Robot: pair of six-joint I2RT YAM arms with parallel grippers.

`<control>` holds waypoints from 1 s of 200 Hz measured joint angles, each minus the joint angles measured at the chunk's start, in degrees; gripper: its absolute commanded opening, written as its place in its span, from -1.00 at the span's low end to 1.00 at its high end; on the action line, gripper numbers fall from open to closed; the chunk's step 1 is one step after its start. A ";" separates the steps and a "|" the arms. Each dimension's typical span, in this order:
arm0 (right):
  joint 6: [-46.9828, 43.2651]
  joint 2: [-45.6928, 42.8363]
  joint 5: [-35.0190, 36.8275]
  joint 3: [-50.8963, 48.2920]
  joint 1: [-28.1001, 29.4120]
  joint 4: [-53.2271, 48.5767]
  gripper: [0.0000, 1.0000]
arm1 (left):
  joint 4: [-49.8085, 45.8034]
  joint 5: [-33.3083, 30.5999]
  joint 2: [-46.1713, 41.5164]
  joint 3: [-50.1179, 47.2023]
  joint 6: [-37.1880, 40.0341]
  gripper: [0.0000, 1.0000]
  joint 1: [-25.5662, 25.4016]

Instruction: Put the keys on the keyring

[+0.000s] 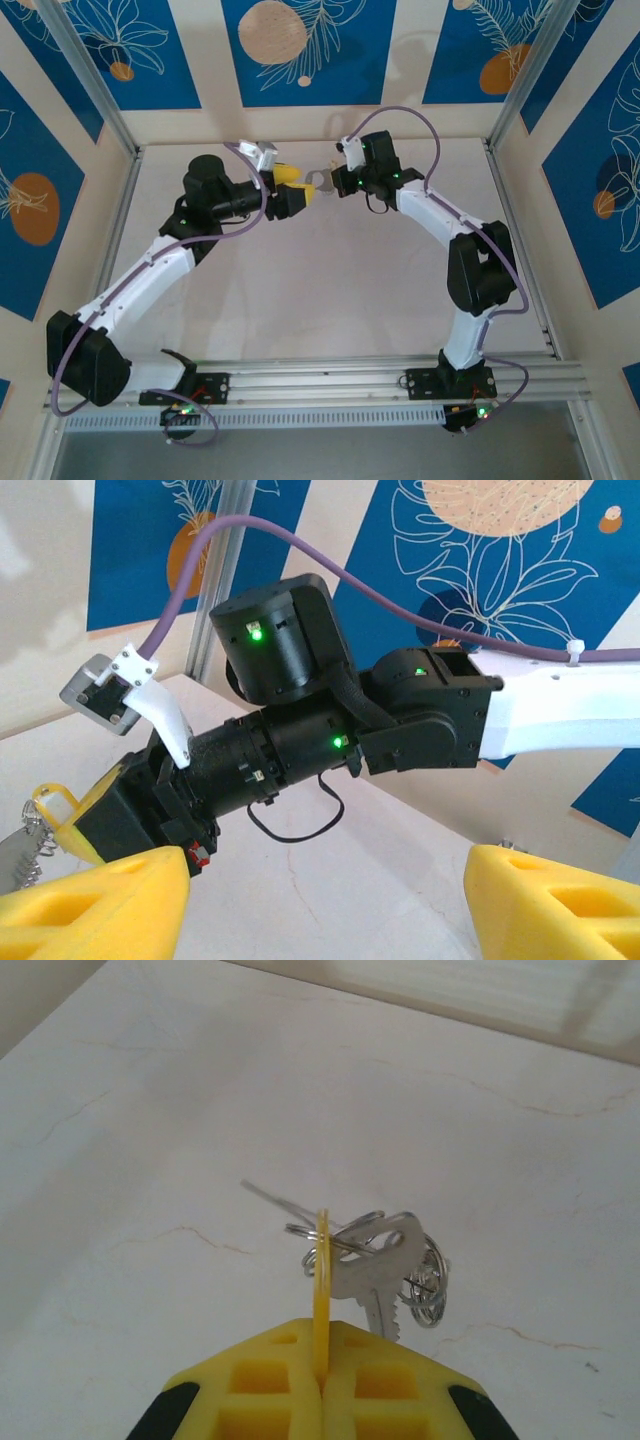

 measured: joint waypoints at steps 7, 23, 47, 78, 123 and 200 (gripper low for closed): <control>0.57 -0.09 -0.09 -1.60 0.00 1.05 -1.00 | 0.00 0.00 0.17 0.00 -0.02 0.45 0.02; 1.95 -0.39 -0.31 -5.88 0.00 3.45 -1.00 | 0.09 -0.02 0.39 -0.09 -0.24 0.45 0.04; 3.69 -1.73 -0.28 -12.74 0.39 5.05 -1.00 | 0.57 0.00 0.42 -1.01 -0.90 0.45 0.04; 5.53 -5.05 -0.20 -20.06 1.79 6.56 -1.00 | 1.22 -0.02 0.42 -2.99 -1.73 0.45 0.09; 8.20 -8.00 0.00 -26.03 4.22 8.83 -1.00 | 1.90 -0.02 0.42 -3.87 -2.60 0.46 0.11; 15.78 -13.86 -4.74 -32.74 10.25 6.78 0.22 | 1.86 -0.02 0.42 -3.87 -3.02 0.49 0.11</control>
